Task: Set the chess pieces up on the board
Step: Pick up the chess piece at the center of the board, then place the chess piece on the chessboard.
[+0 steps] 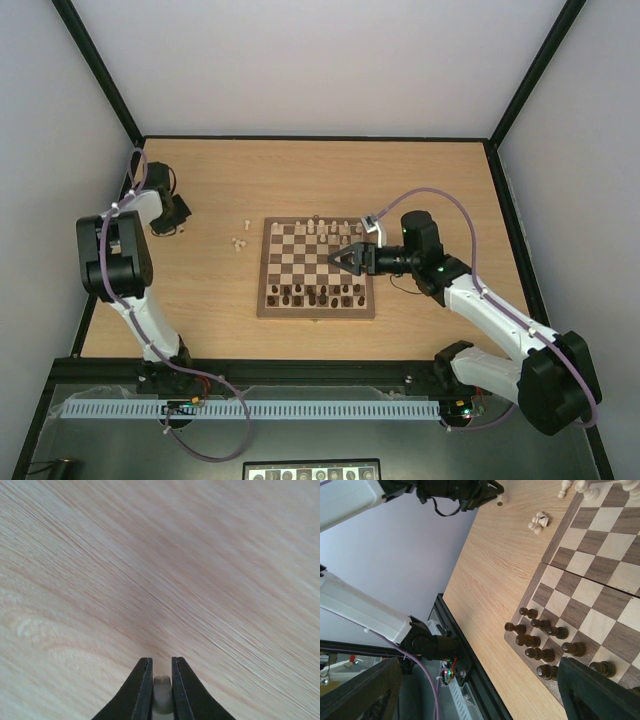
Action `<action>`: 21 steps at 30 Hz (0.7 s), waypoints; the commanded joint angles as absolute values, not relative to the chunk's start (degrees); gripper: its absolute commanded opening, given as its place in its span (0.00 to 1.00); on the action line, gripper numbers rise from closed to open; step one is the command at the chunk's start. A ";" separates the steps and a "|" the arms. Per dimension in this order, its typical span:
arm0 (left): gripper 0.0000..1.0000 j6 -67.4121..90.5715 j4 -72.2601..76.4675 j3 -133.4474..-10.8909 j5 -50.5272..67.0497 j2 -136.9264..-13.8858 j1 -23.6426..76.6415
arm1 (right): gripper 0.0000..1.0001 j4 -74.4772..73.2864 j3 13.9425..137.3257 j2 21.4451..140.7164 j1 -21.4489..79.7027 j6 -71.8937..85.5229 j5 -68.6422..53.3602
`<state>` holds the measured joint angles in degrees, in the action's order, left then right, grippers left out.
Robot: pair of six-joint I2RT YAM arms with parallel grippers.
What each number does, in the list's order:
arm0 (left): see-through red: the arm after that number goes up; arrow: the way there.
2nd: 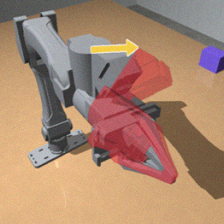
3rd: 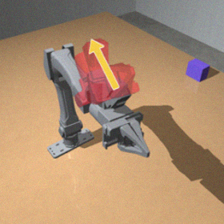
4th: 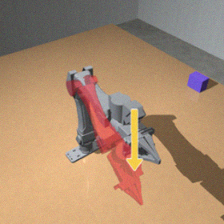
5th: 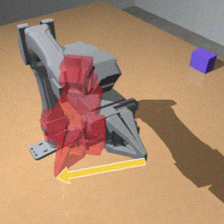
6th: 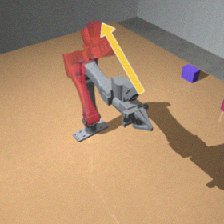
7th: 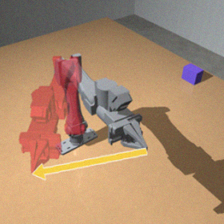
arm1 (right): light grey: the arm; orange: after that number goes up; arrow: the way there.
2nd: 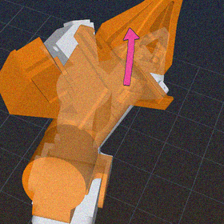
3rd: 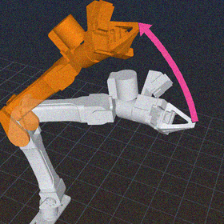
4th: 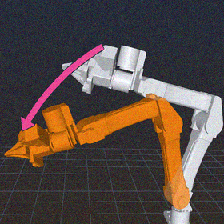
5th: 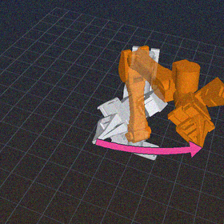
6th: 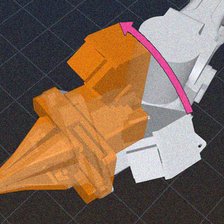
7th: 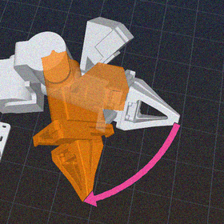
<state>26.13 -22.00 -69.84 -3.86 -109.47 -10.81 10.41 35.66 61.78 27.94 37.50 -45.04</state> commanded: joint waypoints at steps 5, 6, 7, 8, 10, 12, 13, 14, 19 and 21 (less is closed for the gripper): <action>0.02 26.48 -23.28 -66.63 -0.07 -93.03 -0.35 | 0.85 10.94 39.99 63.82 34.55 39.00 -44.09; 0.02 26.77 -23.56 -66.55 -0.01 -91.21 1.53 | 0.83 11.08 40.82 64.00 37.11 39.58 -42.70; 0.02 26.96 -23.73 -66.56 0.54 -89.25 4.23 | 0.81 11.14 41.70 64.21 39.24 40.29 -41.25; 0.02 27.04 -23.80 -66.58 1.46 -87.43 6.29 | 0.78 11.20 42.62 64.44 41.31 40.60 -39.59; 0.03 27.55 -24.26 -66.62 1.60 -83.32 10.89 | 0.73 11.85 44.02 64.28 45.25 41.52 -35.76; 0.02 27.81 -24.47 -66.66 2.49 -79.24 15.27 | 0.60 12.66 44.63 63.32 48.99 41.96 -30.66; 0.02 28.37 -24.45 -66.42 2.85 -77.02 17.34 | 0.52 13.14 44.46 62.57 50.55 42.05 -26.19; 0.02 28.49 -24.45 -66.37 3.59 -74.80 19.19 | 0.45 13.56 44.21 61.86 52.13 42.03 -22.88; 0.03 31.31 -23.51 -65.38 7.41 -65.95 28.90 | 0.36 15.89 42.22 58.69 57.54 39.08 -7.13; 0.03 32.46 -23.12 -65.24 8.36 -64.23 32.27 | 0.36 17.60 41.30 58.29 58.77 37.30 -2.51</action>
<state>29.50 -22.61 -66.46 4.78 -67.88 27.20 13.34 42.74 60.38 56.47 40.69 -17.39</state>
